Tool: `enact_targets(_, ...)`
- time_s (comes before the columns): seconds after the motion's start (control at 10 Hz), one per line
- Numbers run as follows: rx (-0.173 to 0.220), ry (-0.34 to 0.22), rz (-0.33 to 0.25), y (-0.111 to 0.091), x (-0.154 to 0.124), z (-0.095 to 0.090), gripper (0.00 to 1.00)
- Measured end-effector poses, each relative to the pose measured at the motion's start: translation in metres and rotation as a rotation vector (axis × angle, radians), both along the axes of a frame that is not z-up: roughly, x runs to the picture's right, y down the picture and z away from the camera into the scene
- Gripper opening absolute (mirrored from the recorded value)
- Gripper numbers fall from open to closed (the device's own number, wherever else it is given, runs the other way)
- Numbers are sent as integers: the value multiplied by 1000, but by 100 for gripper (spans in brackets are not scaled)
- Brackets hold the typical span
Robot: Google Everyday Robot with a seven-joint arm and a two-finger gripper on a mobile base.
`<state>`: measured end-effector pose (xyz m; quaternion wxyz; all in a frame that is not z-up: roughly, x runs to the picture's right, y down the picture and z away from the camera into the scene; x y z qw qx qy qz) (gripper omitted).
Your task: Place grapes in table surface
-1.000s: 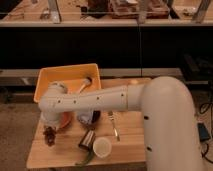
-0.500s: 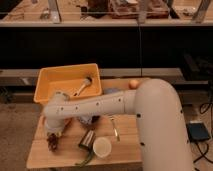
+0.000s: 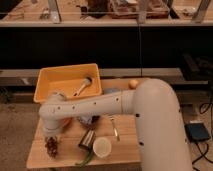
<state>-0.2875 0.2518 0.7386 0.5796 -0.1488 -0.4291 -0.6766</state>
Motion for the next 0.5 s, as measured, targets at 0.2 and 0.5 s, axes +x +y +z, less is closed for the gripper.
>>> enact_targets(0.2, -21, 7, -14, 5, -2, 7, 60)
enact_targets(0.5, -8, 15, 12, 6, 2, 10, 80)
